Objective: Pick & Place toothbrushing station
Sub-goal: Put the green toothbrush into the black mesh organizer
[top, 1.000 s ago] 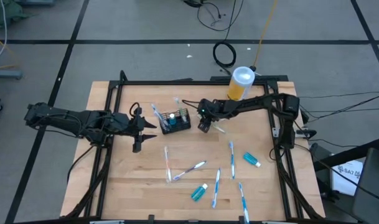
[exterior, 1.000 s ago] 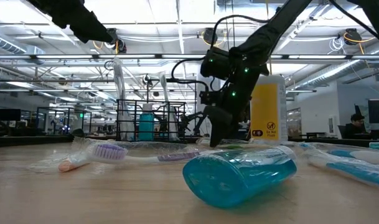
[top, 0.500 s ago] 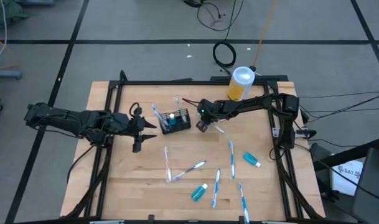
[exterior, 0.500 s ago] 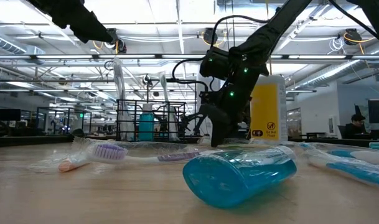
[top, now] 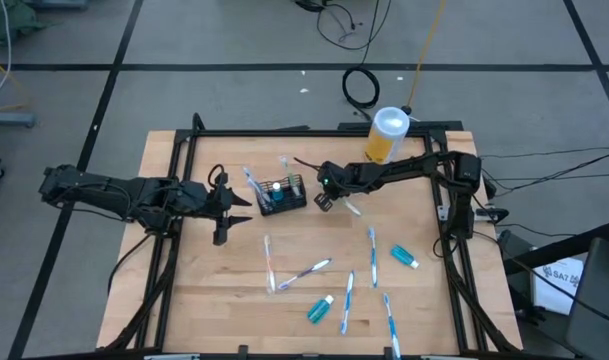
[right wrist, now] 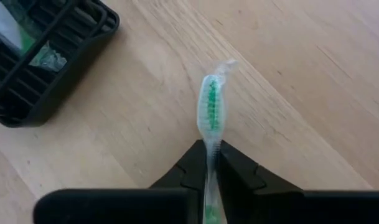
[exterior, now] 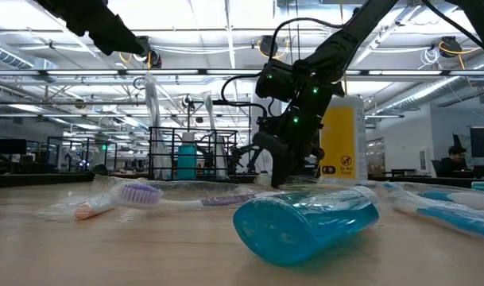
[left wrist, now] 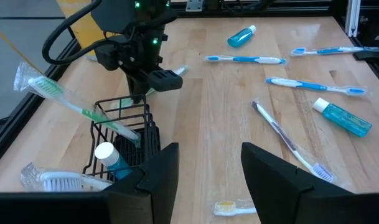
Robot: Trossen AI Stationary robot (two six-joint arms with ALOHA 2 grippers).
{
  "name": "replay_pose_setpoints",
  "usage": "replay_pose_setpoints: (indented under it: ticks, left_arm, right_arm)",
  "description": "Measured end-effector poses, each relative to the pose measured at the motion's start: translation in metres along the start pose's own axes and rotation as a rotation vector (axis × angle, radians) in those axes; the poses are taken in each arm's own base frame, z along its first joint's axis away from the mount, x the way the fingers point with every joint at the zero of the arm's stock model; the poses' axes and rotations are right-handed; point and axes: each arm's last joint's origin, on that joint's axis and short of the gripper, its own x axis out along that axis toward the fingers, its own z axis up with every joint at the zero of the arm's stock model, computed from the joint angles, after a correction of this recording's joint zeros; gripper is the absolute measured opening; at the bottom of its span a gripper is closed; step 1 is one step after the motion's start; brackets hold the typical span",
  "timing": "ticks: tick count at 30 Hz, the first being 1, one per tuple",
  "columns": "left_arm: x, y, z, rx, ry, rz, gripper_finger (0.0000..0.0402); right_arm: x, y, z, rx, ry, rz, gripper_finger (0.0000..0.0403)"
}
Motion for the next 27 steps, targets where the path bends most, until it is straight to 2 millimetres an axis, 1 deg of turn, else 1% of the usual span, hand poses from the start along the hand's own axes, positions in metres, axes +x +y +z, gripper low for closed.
replay_pose_setpoints:
  ticks: [2,4,10,18,23,27]
  left_arm:
    - [0.000,0.000,0.000,-0.006,0.000,0.000,0.0177]
    - [0.000,0.000,0.000,-0.014,0.001,0.000,0.0177]
    - [0.000,-0.001,0.000,-0.022,0.005,-0.004,0.0177]
    - [0.000,-0.001,-0.001,-0.021,0.008,-0.008,0.0177]
    - [0.000,-0.001,-0.001,-0.021,0.007,-0.007,0.0177]
    - [0.000,-0.001,-0.001,-0.022,0.006,-0.007,0.0177]
  right_arm:
    - [-0.008,0.001,0.000,-0.001,0.001,0.002,0.0013]
    - [-0.014,0.003,0.003,-0.001,-0.041,-0.003,0.0007]
    - [-0.040,0.009,0.008,-0.007,-0.144,-0.068,0.0015]
    - [-0.079,0.023,0.014,-0.042,-0.313,-0.095,0.0009]
    - [-0.105,0.034,0.019,-0.062,-0.502,-0.188,0.0011]
    - [-0.124,0.048,0.029,-0.082,-0.696,-0.189,0.0012]
